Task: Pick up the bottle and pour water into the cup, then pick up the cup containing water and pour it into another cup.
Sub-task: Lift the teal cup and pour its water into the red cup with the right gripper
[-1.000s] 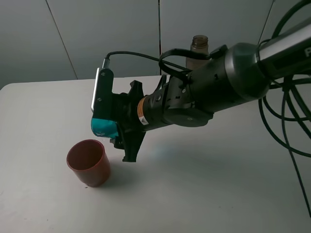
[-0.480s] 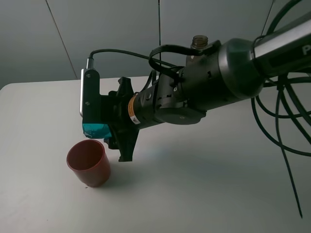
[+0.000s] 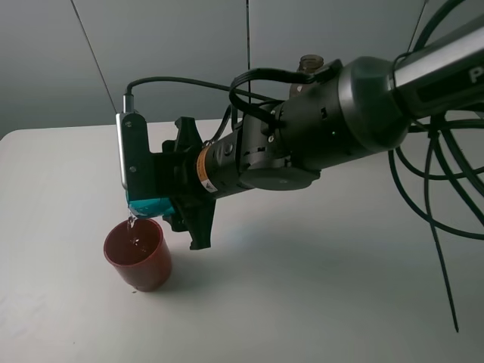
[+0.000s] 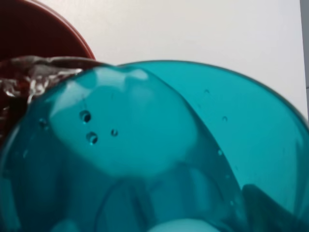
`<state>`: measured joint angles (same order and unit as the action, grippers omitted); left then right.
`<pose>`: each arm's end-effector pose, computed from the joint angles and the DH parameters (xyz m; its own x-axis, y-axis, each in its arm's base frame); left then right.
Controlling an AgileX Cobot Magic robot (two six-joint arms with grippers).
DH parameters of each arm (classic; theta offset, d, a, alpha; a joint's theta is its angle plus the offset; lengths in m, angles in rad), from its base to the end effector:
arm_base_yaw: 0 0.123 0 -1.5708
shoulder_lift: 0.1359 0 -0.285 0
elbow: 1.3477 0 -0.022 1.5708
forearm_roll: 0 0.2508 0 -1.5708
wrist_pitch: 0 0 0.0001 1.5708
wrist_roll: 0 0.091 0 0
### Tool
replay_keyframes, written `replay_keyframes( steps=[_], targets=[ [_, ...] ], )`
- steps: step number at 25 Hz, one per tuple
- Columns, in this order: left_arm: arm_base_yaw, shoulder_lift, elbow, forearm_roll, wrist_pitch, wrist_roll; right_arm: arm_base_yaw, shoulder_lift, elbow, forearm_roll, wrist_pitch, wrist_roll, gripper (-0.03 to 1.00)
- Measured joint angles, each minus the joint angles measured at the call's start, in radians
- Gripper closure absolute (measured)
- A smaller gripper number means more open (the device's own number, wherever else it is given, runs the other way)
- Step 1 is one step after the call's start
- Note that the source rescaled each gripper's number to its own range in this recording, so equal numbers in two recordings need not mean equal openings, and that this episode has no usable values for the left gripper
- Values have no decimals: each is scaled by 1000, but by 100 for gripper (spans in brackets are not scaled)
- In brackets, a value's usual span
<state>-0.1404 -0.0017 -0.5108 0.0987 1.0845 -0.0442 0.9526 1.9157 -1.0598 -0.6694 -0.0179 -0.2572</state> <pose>-0.0064 0.0089 0.2787 -0.4596 0.0670 -0.8856 0.0640 0.9971 0.0422 0.2274 0.3213 0.1548 0.4168 -0.7934 -0.4436 -0.8097 -0.1022 -0.5779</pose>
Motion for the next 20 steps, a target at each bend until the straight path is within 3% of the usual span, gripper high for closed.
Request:
replay_keyframes(
  steps=[20],
  targets=[
    [0,0,0,0,0,-2,0,0,-79,-19,23,-121,89]
  ],
)
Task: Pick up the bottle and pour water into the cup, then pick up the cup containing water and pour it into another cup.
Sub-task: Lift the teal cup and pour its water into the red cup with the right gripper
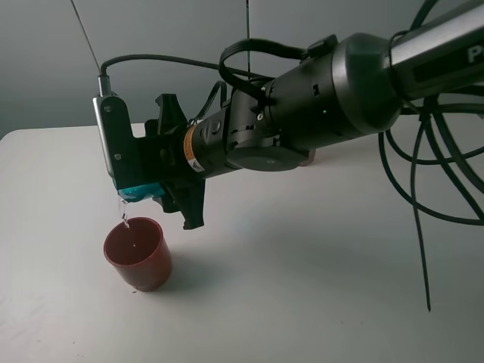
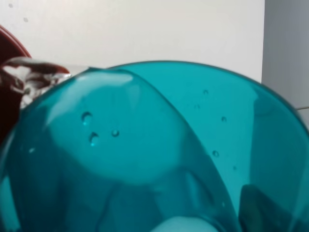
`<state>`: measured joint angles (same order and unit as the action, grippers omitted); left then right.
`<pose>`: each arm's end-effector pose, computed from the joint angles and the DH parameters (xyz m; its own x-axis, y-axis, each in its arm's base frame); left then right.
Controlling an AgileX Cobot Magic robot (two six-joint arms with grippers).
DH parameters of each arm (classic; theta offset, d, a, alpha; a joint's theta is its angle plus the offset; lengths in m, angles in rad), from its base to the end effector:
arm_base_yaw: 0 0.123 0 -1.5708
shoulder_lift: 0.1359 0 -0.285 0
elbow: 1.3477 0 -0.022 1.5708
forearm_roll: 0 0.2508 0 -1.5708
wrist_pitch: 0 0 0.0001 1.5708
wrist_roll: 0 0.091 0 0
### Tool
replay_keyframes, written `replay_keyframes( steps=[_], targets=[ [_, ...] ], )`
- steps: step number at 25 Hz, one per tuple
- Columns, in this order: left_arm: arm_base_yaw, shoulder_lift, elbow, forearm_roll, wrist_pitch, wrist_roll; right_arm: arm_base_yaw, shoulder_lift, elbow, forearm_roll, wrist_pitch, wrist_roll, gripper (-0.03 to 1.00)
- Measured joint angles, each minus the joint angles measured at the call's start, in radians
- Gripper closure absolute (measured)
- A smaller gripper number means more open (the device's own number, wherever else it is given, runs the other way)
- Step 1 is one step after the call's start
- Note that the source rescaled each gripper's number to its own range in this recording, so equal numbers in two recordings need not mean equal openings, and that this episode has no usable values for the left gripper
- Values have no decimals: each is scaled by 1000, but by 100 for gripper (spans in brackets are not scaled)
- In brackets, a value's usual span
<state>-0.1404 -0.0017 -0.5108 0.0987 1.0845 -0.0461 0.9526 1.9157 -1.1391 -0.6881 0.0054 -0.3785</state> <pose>-0.0064 0.0089 0.2787 -0.4597 0.0651 -0.8857 0.0631 0.9972 0.0406 0.2375 0.3333 0.1749 0.5332 -0.7610 -0.3696 -0.7174 -0.1751 -0.6743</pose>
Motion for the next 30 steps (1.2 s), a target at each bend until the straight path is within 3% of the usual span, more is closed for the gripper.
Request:
replay_keyframes(
  steps=[30],
  targets=[
    [0,0,0,0,0,0,0,0,0,0,-5,-264,89]
  ],
)
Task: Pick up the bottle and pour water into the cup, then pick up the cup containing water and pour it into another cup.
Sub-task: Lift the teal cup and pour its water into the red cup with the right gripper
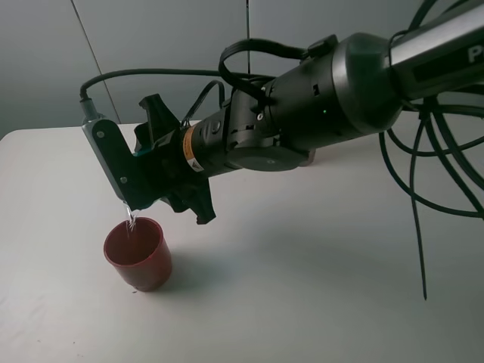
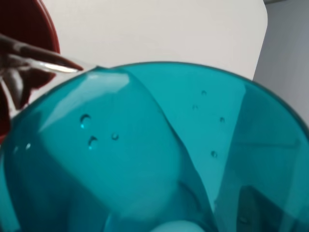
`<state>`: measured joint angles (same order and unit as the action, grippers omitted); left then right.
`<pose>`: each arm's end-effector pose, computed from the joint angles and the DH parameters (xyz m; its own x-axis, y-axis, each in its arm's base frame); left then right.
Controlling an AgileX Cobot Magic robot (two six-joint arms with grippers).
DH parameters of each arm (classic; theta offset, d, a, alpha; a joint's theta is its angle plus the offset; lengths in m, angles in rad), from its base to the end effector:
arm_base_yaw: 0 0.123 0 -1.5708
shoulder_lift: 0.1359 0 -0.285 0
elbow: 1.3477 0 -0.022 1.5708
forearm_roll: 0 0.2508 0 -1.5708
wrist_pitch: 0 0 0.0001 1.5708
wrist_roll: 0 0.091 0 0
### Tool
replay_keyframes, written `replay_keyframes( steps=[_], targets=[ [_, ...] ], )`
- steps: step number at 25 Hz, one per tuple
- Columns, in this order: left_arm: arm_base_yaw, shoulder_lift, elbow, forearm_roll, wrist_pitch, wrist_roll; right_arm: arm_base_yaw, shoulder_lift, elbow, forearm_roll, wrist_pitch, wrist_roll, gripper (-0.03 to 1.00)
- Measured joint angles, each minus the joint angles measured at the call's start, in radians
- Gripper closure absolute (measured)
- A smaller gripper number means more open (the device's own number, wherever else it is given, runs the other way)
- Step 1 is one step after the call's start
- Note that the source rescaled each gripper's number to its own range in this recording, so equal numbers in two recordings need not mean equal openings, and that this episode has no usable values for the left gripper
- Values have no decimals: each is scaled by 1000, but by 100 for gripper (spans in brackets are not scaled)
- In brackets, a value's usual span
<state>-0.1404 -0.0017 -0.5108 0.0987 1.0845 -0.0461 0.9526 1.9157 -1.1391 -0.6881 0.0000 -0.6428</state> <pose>-0.0064 0.0089 0.2787 -0.4597 0.0651 -0.8857 0.0631 0.9972 0.0406 0.2374 0.3337 0.1752 0.7040 -0.6861 -0.1833 -0.5517 -0.3658 -0.7495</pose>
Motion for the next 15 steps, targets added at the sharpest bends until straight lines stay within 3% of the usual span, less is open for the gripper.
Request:
replay_keyframes(
  steps=[7,15],
  targets=[
    [0,0,0,0,0,0,0,0,0,0,-17,-8,89],
    [0,0,0,0,0,0,0,0,0,0,-65,-93,89]
  ],
)
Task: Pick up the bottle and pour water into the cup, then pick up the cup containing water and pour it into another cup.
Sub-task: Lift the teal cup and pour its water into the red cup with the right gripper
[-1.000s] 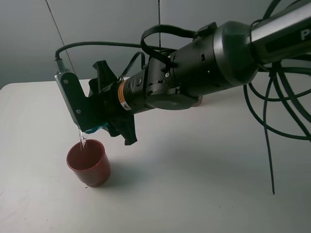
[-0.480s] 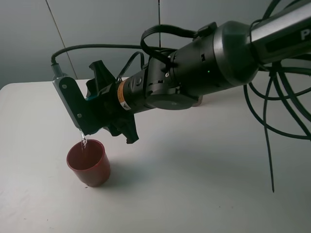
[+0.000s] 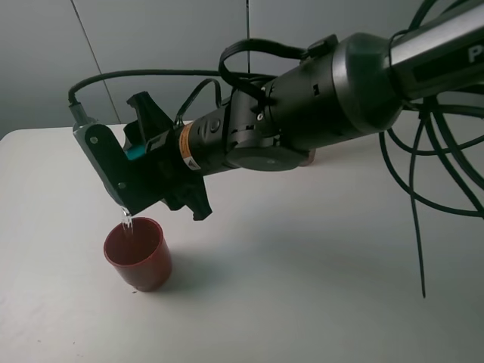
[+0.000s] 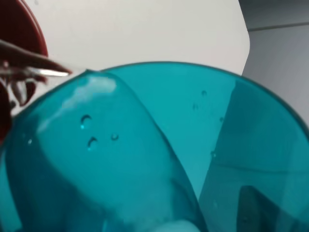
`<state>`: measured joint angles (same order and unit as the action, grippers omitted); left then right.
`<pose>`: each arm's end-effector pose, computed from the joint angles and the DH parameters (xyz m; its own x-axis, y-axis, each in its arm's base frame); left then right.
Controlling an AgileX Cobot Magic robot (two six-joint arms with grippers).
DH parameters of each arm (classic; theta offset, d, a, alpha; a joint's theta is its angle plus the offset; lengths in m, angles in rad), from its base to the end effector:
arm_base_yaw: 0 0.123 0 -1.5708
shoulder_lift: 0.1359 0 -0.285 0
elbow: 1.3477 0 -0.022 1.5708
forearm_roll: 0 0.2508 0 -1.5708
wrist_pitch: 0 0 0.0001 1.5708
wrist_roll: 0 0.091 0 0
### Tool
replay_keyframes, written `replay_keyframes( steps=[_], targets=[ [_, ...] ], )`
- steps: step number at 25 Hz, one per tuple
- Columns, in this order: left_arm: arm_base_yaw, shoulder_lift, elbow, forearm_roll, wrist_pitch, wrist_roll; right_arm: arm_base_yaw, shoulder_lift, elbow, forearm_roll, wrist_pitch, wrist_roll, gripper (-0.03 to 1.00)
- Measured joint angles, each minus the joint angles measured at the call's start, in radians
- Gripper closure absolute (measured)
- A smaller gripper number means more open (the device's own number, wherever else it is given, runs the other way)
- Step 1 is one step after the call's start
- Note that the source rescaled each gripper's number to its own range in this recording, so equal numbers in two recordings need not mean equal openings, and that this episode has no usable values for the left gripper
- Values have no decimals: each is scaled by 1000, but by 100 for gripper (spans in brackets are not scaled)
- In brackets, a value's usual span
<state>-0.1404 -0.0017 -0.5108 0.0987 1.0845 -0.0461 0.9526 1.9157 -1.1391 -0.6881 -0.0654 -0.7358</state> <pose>-0.0064 0.0089 0.2787 -0.4597 0.0651 -0.8857 0.0631 0.9972 0.0406 0.2359 0.3381 0.1789 0.7735 -0.6175 -0.1428 -0.4647 -0.3993 -0.7904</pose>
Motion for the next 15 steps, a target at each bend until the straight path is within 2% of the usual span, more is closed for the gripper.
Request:
replay_keyframes(
  steps=[9,15],
  targets=[
    [0,0,0,0,0,0,0,0,0,0,-22,-102,89],
    [0,0,0,0,0,0,0,0,0,98,-37,-217,89]
  ],
)
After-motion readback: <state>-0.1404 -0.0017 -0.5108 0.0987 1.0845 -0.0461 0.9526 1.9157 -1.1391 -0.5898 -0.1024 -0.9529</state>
